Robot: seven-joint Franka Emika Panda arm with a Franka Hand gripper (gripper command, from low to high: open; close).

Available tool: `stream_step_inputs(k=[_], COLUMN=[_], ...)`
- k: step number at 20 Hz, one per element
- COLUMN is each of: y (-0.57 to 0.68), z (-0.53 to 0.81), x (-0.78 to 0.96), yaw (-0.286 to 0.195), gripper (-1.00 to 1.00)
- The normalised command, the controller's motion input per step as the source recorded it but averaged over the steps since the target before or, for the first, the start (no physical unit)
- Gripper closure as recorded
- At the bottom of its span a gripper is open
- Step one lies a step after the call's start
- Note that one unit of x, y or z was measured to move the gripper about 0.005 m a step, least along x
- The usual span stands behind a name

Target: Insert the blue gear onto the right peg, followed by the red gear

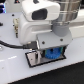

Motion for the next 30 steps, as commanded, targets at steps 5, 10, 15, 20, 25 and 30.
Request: stream_step_inputs(k=[5, 10, 15, 20, 25, 30], y=[0.08, 0.12, 0.16, 0.17, 0.23, 0.35], z=[-0.09, -0.01, 0.34, 0.38, 0.22, 0.05], x=[0.1, 0.06, -0.08, -0.32, -0.51, -0.55], yaw=[0.0, 0.0, 0.0, 0.0, 0.0, 0.0], gripper=[1.0, 1.0, -1.0, -1.0, -1.0, -1.0])
